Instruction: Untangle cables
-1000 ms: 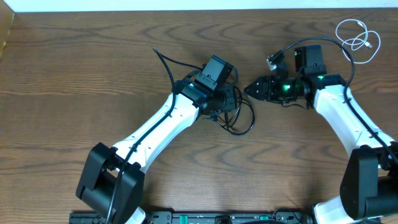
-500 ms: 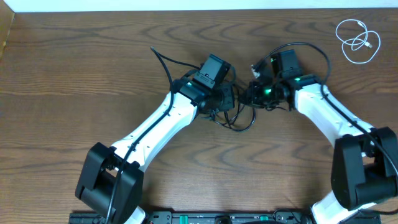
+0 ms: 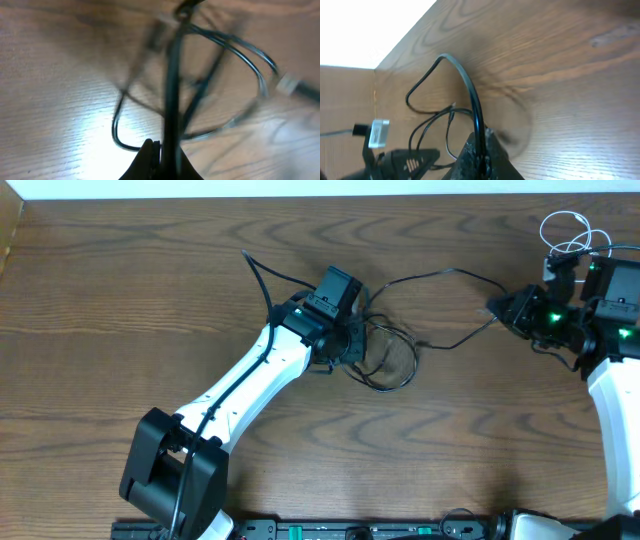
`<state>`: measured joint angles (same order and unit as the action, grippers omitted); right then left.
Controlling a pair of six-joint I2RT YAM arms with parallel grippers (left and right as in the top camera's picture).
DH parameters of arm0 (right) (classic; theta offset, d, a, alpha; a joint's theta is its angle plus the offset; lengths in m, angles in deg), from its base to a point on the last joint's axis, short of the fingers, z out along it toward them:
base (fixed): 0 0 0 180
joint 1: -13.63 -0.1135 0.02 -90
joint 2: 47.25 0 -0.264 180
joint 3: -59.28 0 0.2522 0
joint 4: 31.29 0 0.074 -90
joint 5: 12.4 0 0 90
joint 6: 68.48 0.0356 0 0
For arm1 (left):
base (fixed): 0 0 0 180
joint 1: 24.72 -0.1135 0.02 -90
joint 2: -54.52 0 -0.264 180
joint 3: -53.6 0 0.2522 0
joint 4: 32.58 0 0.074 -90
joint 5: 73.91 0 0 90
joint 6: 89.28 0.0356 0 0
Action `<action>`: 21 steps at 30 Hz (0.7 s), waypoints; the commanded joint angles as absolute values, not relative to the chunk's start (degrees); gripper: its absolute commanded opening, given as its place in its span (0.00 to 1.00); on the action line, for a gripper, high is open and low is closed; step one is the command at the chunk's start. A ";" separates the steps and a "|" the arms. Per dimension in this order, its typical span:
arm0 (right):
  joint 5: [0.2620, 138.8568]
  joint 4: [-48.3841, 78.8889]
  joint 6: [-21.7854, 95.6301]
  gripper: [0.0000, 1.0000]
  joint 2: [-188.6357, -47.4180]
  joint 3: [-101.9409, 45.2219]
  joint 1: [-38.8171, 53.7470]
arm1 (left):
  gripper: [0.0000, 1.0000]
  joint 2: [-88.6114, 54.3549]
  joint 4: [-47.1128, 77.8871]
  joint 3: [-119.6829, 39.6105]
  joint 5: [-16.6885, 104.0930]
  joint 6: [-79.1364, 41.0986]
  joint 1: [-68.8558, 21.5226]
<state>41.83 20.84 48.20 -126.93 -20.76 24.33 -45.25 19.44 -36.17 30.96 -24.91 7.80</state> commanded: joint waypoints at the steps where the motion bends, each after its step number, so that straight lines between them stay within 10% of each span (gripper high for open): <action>1: 42.75 19.44 52.40 0.01 -127.87 -21.22 27.21 | 0.07 -45.75 21.89 -37.00 27.66 -21.08 7.64; 10: 49.96 15.11 51.92 0.01 -133.36 -21.22 29.16 | 0.08 -44.29 23.97 -37.57 46.67 6.41 7.71; 21: 48.08 5.80 47.96 0.06 -142.21 -21.22 22.36 | 0.07 -24.44 25.39 -40.82 47.61 4.34 4.80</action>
<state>48.50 6.63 50.52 -140.14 -20.76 24.94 -31.89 26.65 -38.29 45.89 5.71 6.90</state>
